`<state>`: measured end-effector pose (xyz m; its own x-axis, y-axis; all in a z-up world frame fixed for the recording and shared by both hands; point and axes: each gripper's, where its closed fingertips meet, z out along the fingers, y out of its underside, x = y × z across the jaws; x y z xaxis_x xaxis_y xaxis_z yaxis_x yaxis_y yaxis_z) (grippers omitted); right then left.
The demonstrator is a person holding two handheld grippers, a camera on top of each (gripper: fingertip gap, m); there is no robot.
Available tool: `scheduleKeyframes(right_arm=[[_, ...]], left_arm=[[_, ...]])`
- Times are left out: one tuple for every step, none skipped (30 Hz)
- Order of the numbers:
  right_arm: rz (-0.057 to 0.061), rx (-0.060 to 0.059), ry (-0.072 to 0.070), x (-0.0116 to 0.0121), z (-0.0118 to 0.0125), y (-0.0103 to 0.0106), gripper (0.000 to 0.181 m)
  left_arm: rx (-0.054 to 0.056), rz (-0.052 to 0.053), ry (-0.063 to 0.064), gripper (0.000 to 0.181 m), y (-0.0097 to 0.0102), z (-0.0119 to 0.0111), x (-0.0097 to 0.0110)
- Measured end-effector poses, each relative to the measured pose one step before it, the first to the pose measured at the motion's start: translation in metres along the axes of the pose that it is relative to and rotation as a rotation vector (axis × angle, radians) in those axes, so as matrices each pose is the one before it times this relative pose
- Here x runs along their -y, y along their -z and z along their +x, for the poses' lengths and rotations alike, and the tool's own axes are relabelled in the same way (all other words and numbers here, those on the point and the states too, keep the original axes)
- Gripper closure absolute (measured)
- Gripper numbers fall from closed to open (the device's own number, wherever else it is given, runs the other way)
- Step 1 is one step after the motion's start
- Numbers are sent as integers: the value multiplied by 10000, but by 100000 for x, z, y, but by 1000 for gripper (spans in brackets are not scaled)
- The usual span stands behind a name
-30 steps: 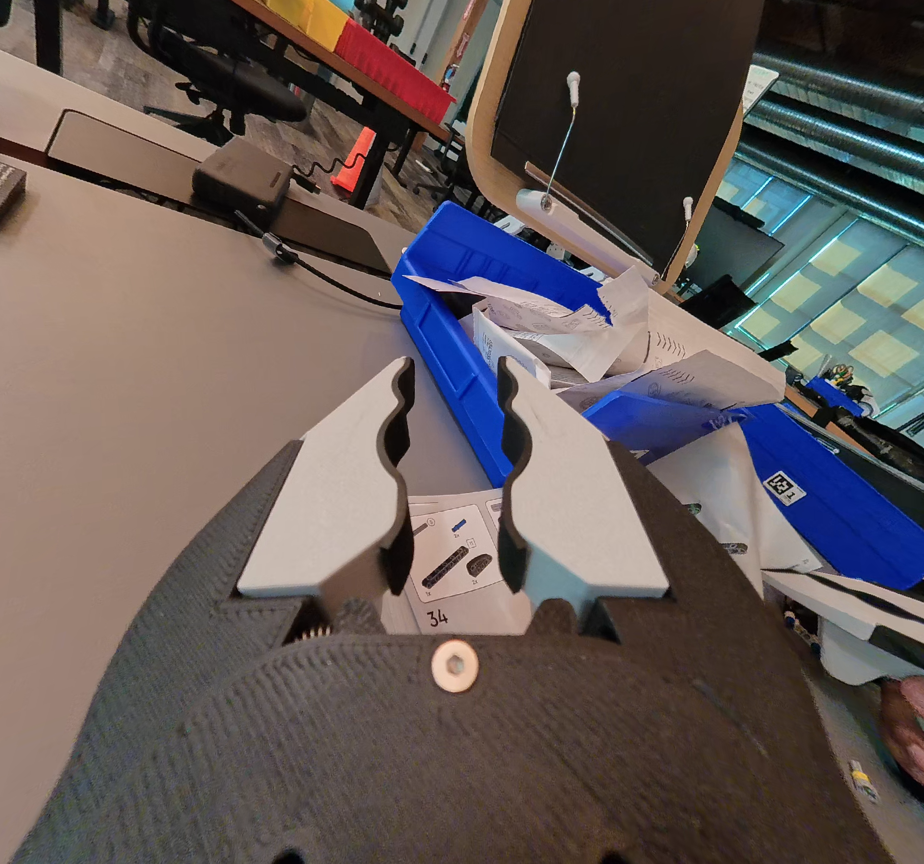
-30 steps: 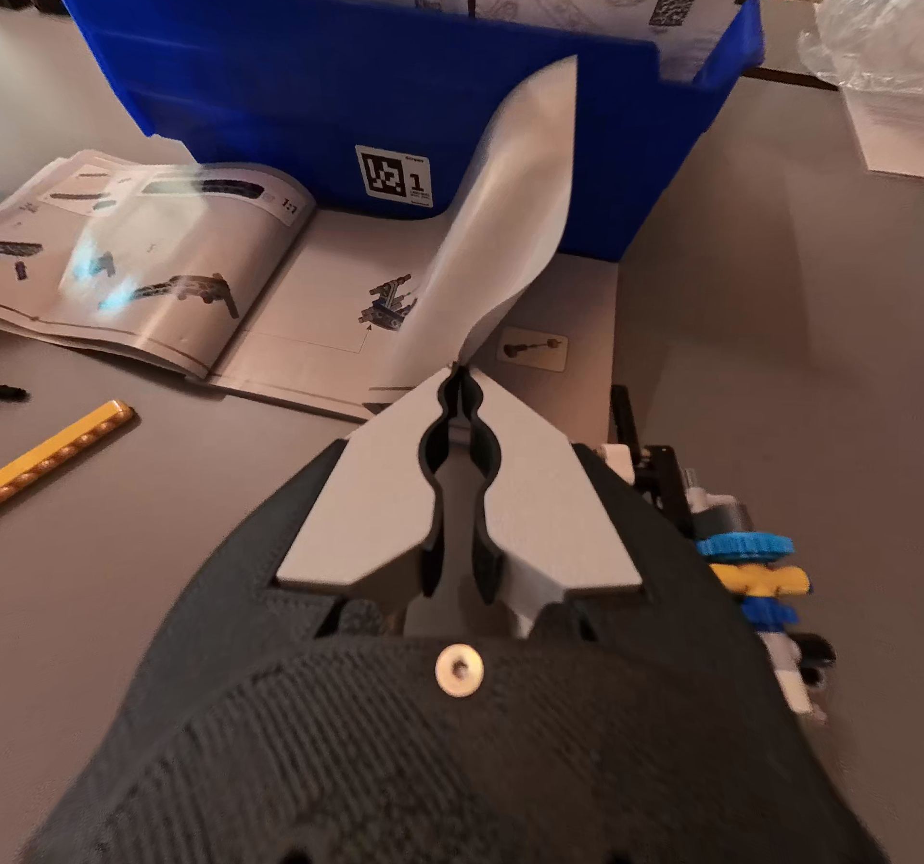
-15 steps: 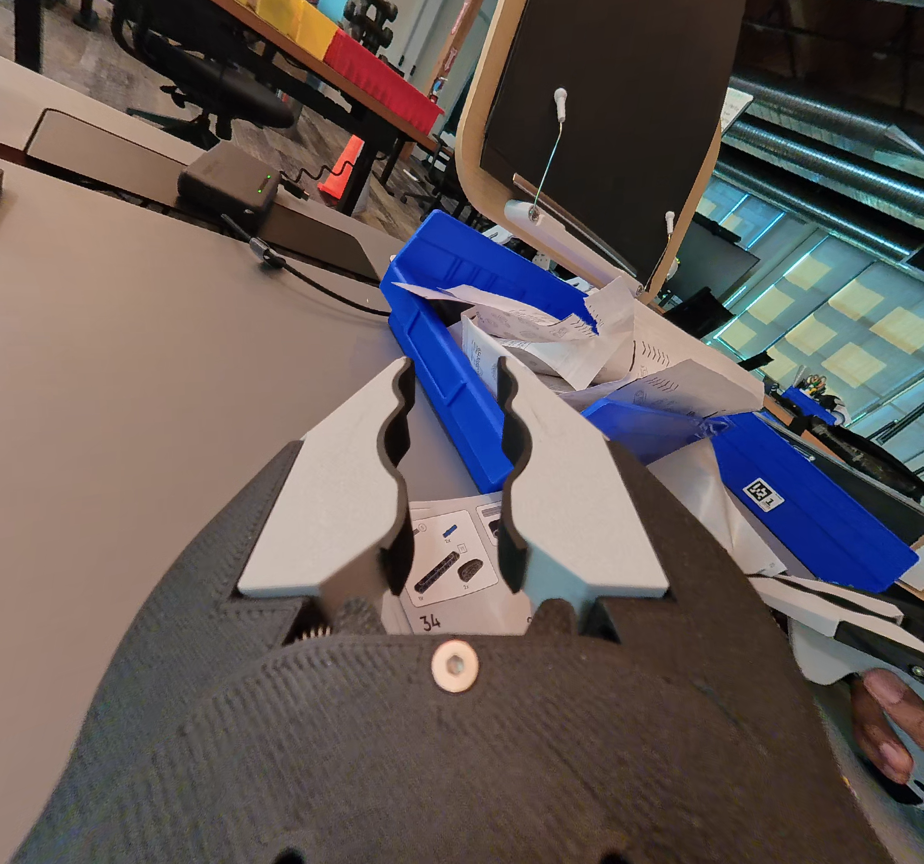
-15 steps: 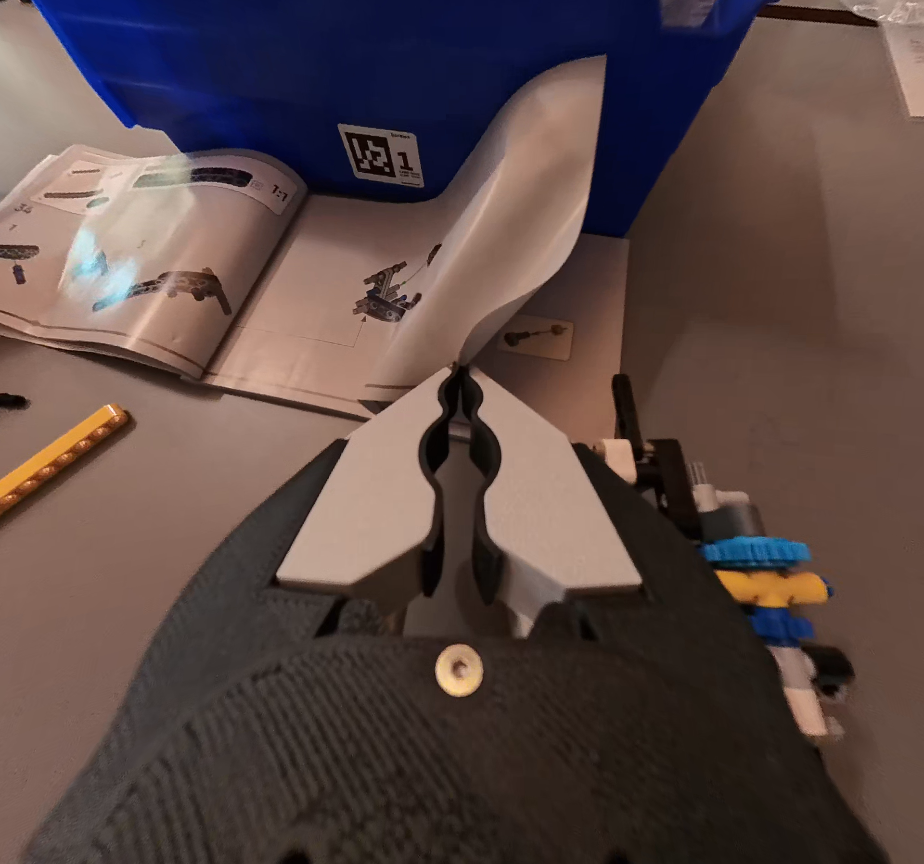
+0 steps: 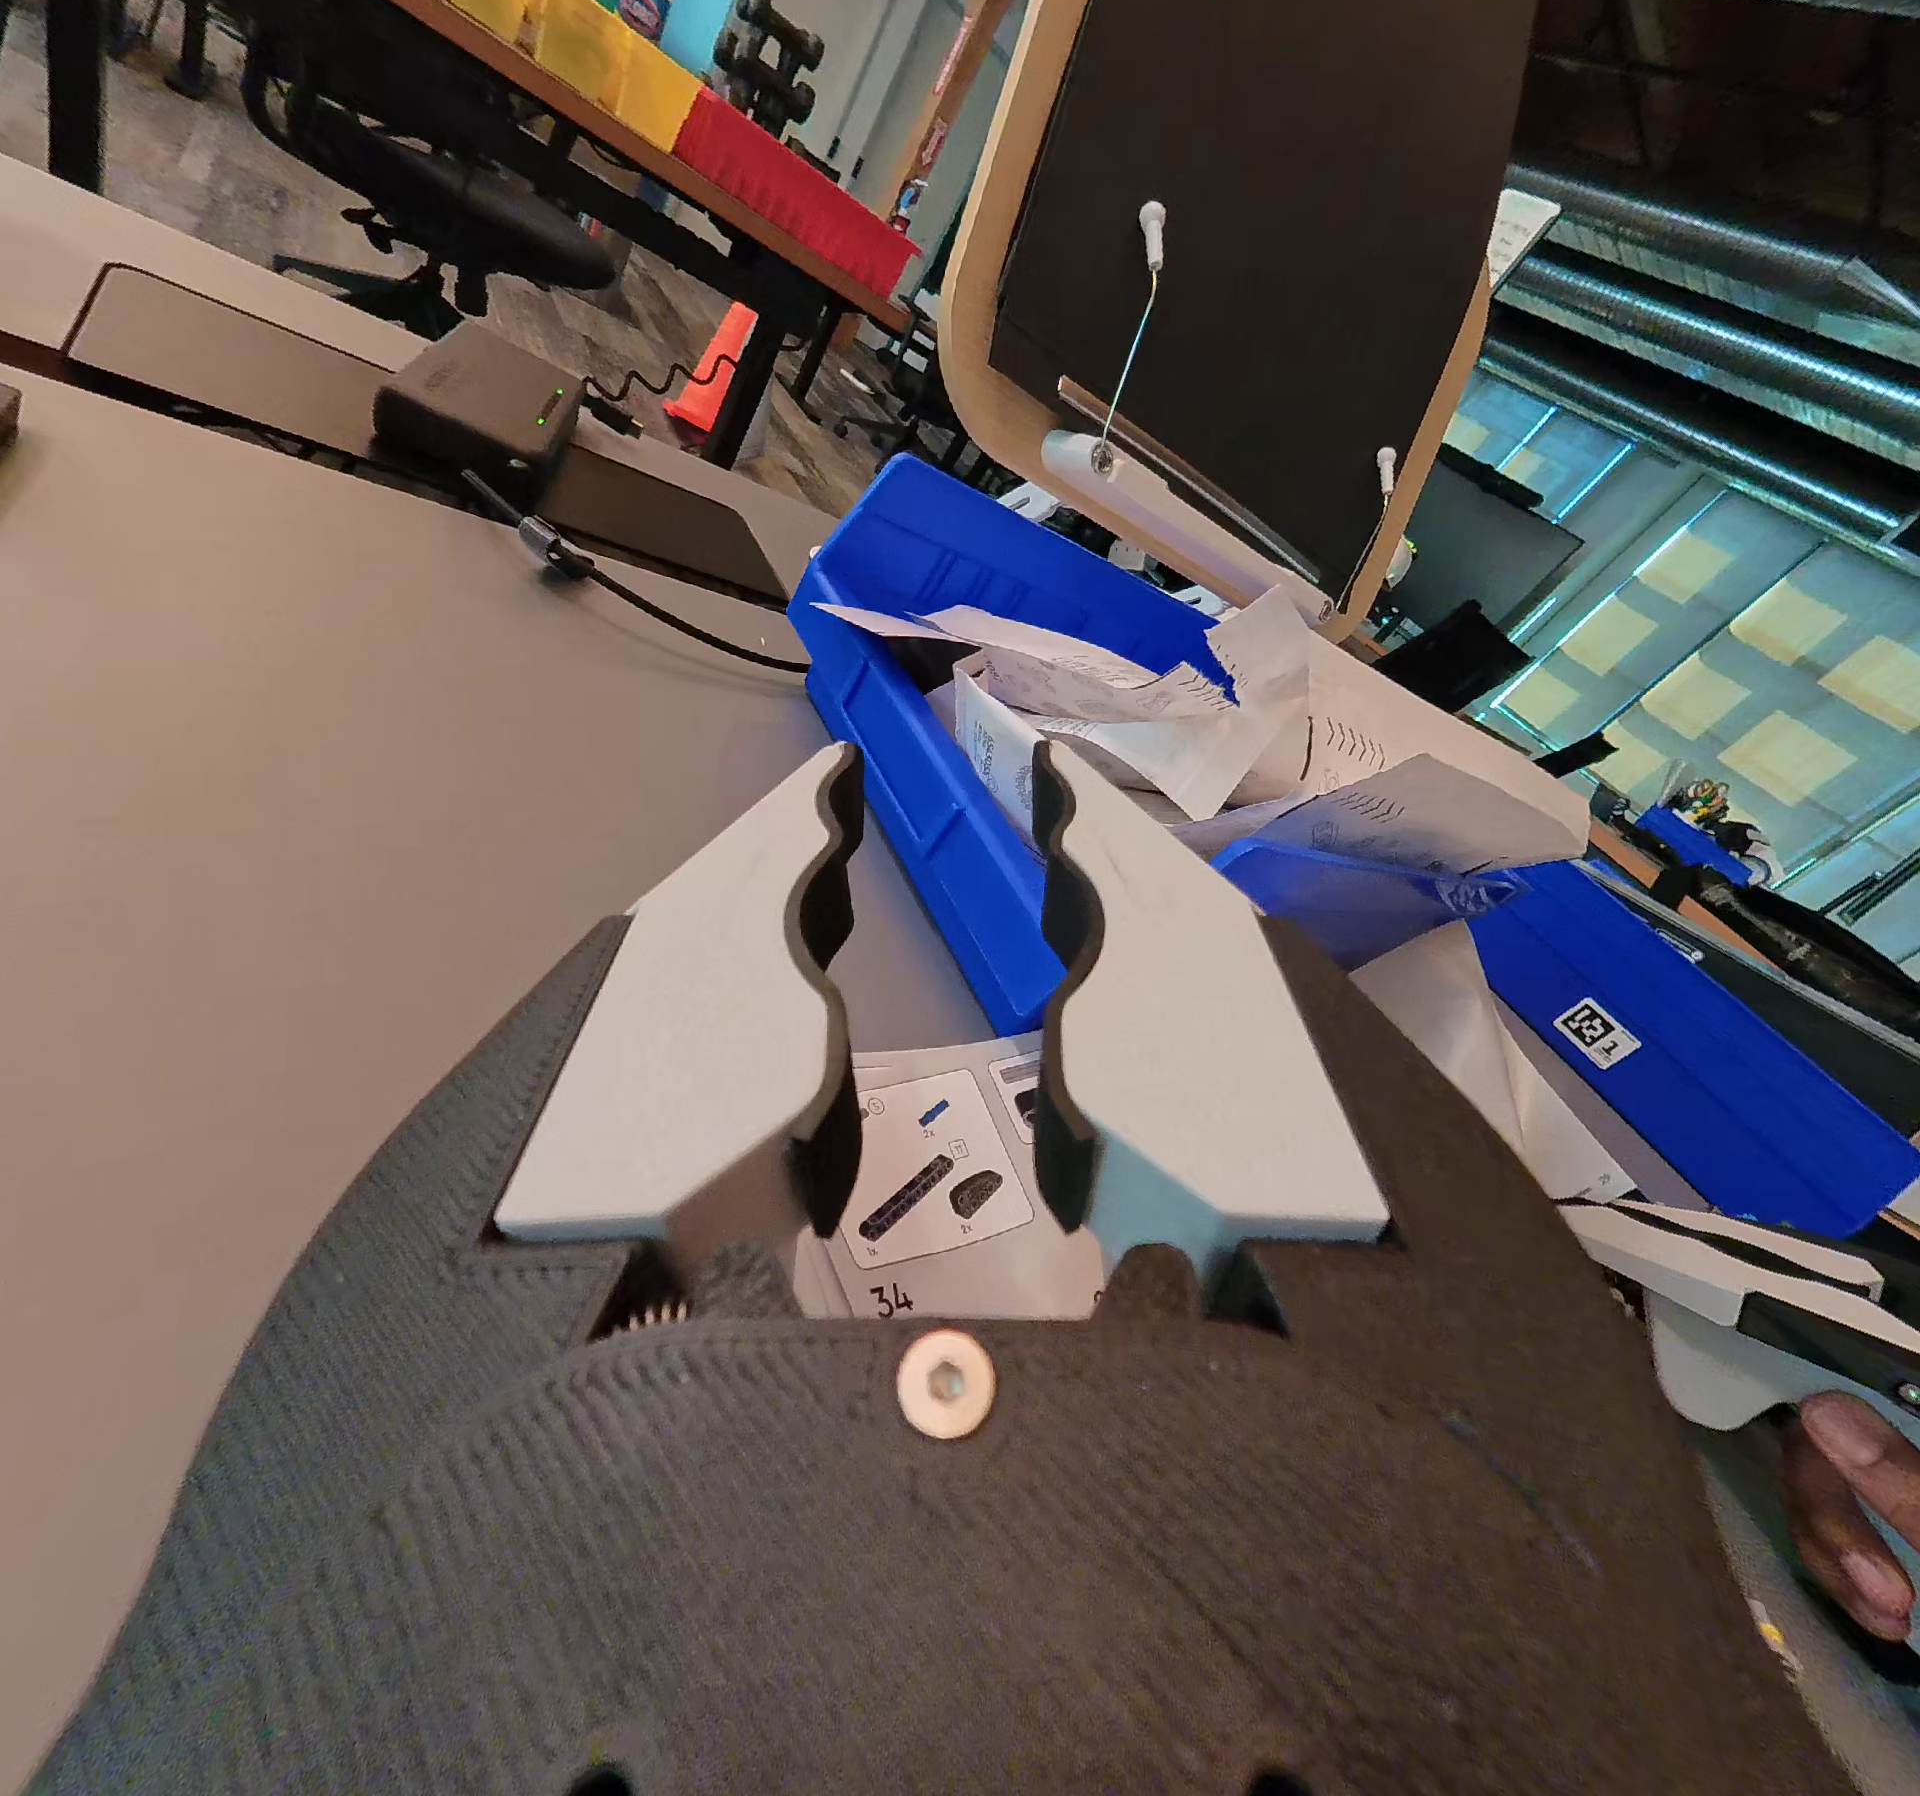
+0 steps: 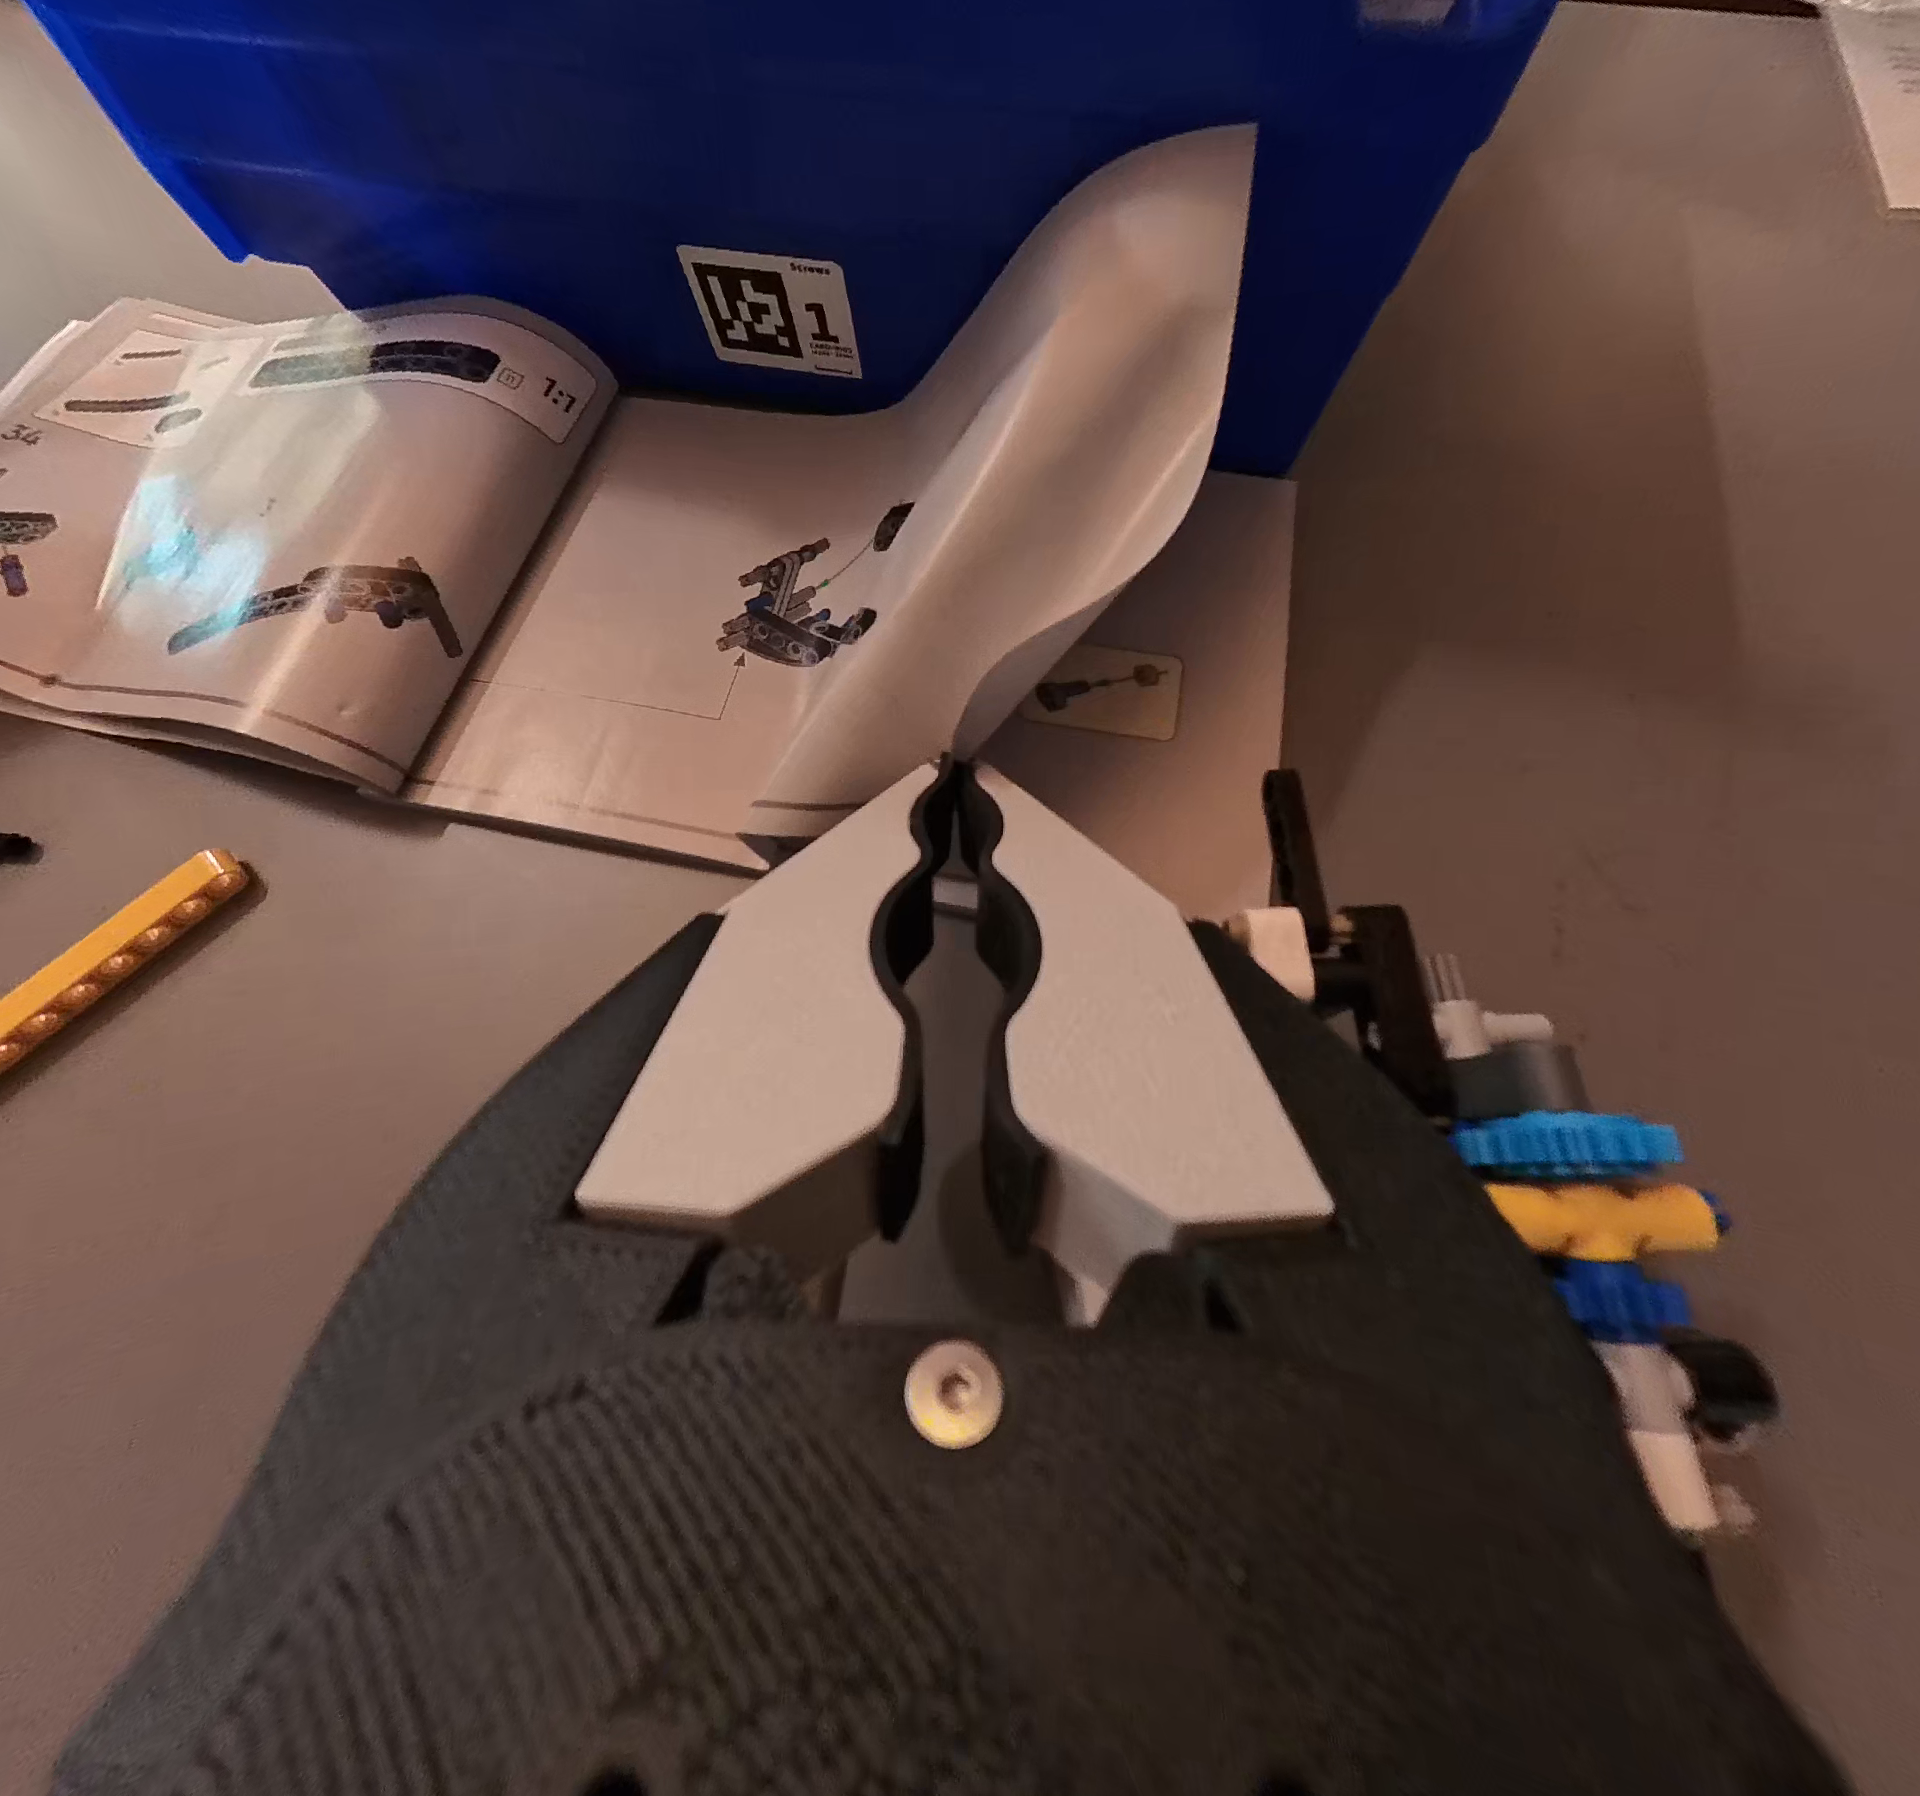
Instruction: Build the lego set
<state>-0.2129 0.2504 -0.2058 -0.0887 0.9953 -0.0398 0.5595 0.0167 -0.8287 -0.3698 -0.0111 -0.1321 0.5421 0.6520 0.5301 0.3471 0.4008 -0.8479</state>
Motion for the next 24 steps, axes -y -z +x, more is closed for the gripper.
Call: scheduleKeyframes(right_arm=[[0, 4, -10, 0, 8, 2, 181], [15, 4, -6, 17, -2, 13, 181], [34, 5, 0, 36, -2, 30, 181], [48, 1, 3, 57, -8, 54, 181], [42, 2, 4, 53, -8, 51, 181], [18, 1, -2, 18, -6, 18, 181], [-7, 5, -7, -13, 0, -8, 181], [-13, 4, -9, -15, 0, -12, 181], [-8, -2, -8, -8, 9, -16, 181], [-15, 1, -3, -18, -1, -12, 181], [-24, 3, 2, -27, -9, -29, 181], [-19, -2, 2, -27, -2, -23, 181], [-21, -3, 2, -29, -2, -22, 181], [-20, -2, 3, -33, -13, -16, 181], [-11, -1, 3, -12, -4, -15, 181], [-7, -3, 3, -12, -3, -10, 181], [-9, -2, 4, -7, -3, -3, 181], [-10, -1, 5, -16, -14, -9, 181], [0, -2, 5, 1, -4, -1, 181], [2, -2, 4, -3, -5, 6, 181], [-3, 0, 3, -4, -7, 1, 181], [-4, 2, 3, -8, -9, -12, 181], [-6, -1, 1, -8, -9, 3, 181], [-10, -2, 1, -16, -5, -8, 181]], left_arm=[[13, -19, -36, 150, -24, 18, -40], [12, -16, -29, 150, -21, 1, -34], [10, -10, -18, 150, -4, 4, -21], [6, -6, -5, 150, -10, -16, -18], [5, -3, 5, 150, -6, -19, -18], [-1, -5, 8, 150, -4, -9, -21], [0, -3, 3, 150, -5, -4, -1], [3, -1, -6, 150, -6, -7, -14], [2, -6, -7, 150, -9, 10, -7], [-1, -7, -6, 150, -9, -1, -11], [2, -4, -2, 150, -4, -2, -18], [-3, -2, 3, 150, -6, 2, 1], [-2, 2, 3, 151, 5, -2, 7], [1, 5, 3, 151, 3, -6, 11], [-1, 3, 4, 151, 5, -3, 8], [-1, 2, 1, 151, -1, 1, 2], [-1, -2, -2, 151, -5, 7, -7], [0, -4, -3, 150, -5, -8, -2], [3, -1, -4, 150, 2, 6, -9], [2, -2, -3, 150, -5, 2, -7], [3, 2, 0, 151, 5, -11, 7], [1, 3, 2, 151, -2, 0, 5], [-1, -3, -1, 151, 2, 0, -4], [4, -2, -7, 151, -5, 1, 2]])
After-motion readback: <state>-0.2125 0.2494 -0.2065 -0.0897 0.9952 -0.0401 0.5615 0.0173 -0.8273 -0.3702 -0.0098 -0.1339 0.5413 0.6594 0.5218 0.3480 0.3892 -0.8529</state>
